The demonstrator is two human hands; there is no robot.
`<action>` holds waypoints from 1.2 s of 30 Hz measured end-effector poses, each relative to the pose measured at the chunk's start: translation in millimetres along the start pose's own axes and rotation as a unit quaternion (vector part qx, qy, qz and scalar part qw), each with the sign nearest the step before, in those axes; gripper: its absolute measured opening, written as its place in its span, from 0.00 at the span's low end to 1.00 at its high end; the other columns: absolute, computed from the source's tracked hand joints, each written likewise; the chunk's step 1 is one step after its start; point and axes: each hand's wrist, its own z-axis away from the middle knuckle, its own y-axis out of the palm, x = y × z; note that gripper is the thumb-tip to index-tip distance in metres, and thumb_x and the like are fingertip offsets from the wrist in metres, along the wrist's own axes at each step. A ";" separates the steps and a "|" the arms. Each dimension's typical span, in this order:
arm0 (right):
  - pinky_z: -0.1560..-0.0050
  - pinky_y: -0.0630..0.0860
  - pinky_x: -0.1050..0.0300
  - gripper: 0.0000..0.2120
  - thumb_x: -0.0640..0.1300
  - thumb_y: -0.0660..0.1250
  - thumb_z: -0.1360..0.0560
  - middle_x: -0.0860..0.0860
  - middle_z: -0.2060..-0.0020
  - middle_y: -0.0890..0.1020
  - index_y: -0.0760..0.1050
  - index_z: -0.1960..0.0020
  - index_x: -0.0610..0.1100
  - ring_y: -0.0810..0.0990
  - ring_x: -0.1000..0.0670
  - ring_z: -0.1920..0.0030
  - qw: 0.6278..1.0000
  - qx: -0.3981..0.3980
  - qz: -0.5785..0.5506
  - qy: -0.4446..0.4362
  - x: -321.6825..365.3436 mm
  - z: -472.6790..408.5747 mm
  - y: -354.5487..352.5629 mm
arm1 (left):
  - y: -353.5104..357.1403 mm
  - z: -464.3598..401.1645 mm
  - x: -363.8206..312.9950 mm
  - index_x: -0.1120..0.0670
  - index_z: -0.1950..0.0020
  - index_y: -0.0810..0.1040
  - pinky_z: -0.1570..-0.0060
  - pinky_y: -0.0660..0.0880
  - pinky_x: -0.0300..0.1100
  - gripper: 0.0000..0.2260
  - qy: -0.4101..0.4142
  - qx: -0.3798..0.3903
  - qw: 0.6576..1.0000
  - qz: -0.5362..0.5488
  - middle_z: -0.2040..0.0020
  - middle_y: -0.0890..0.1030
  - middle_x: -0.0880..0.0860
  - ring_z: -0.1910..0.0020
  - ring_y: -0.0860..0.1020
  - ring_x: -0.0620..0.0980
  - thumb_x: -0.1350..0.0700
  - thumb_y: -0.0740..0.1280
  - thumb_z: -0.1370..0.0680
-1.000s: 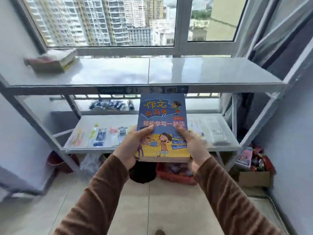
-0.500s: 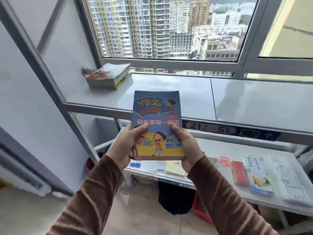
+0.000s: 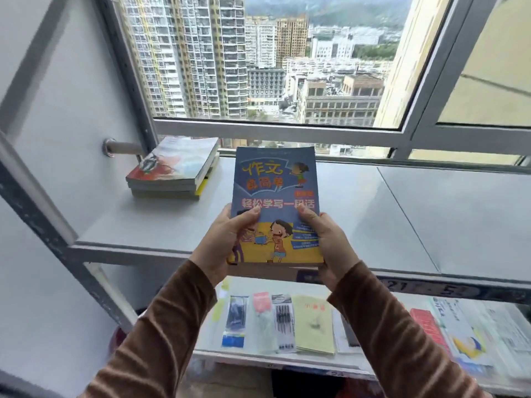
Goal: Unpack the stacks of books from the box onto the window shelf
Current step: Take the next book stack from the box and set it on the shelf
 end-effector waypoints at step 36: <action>0.44 0.82 0.49 0.33 0.53 0.78 0.36 0.43 0.42 0.84 0.71 0.36 0.43 0.84 0.43 0.43 0.963 0.054 0.233 -0.121 21.7 -165.4 -5.6 | -75.7 -161.3 -39.6 0.48 0.28 0.68 0.48 0.81 0.42 0.25 0.108 0.140 0.957 -0.228 0.37 0.82 0.50 0.40 0.82 0.49 0.48 0.71 0.23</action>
